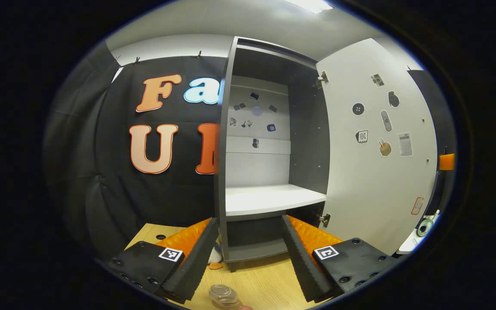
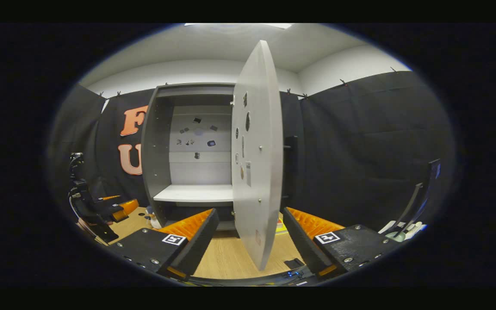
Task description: Open the cabinet door with the right hand, grasp the bottle in the cabinet with the left hand and place it on the coaster, then close the cabinet door with the right hand.
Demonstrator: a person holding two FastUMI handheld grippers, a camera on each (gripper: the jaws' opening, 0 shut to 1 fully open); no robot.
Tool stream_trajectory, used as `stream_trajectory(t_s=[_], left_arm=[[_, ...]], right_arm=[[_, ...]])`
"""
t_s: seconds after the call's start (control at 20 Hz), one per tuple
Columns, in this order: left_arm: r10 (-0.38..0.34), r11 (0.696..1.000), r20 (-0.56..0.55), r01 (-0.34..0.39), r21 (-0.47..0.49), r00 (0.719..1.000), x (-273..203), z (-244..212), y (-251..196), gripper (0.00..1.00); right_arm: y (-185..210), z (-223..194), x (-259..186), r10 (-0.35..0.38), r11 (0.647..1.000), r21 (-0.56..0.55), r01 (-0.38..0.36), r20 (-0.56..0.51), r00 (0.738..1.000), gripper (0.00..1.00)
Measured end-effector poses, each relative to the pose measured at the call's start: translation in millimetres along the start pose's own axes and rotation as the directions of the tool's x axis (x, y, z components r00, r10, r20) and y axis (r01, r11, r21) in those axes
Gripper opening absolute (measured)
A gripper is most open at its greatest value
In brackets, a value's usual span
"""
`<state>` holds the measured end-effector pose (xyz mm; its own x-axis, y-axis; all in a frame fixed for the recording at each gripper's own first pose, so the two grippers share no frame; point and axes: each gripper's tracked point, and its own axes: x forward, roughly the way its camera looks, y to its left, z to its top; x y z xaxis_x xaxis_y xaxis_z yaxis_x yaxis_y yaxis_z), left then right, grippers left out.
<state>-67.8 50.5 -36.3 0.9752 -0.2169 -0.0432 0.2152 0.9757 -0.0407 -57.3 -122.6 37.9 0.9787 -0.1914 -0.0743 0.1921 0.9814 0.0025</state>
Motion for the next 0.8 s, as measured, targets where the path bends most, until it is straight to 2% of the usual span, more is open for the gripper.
stream_trajectory(t_s=[0.25,0.4,0.5,0.6,0.65,0.7,0.8], left_arm=[[0.047,0.999,-0.015,-0.048,-0.008,0.999,-2.7,3.5,-0.7,0.95],[0.071,0.997,-0.018,-0.072,-0.008,0.997,-4.5,7.2,3.0,0.94],[0.077,0.997,-0.012,-0.077,-0.007,0.997,-4.2,11.6,2.6,0.95],[0.081,0.997,0.004,-0.081,0.012,0.997,-3.7,19.9,4.0,0.95],[0.084,0.996,0.015,-0.084,0.022,0.996,-1.9,23.5,5.7,0.95],[0.085,0.996,0.022,-0.085,0.029,0.996,-1.2,27.0,6.4,0.95],[0.085,0.996,0.029,-0.086,0.024,0.996,-0.6,28.6,7.5,0.95]], right_arm=[[-57.5,3.7,8.6,-0.082,0.993,-0.085,0.081,-0.012,0.997,0.93],[-77.4,12.3,17.7,-0.104,0.991,-0.082,0.104,-0.003,0.995,0.94],[-78.2,17.4,26.5,-0.088,0.995,-0.051,0.088,0.004,0.996,0.93],[-66.6,17.9,33.8,-0.028,1.000,-0.009,0.028,0.013,1.000,0.93],[-65.0,16.4,37.0,-0.015,1.000,0.009,0.015,0.010,1.000,0.97],[-65.6,14.9,38.5,0.001,1.000,0.027,-0.001,0.011,1.000,0.93],[-61.1,14.3,38.2,0.034,0.998,0.060,-0.034,0.015,0.999,0.92]])
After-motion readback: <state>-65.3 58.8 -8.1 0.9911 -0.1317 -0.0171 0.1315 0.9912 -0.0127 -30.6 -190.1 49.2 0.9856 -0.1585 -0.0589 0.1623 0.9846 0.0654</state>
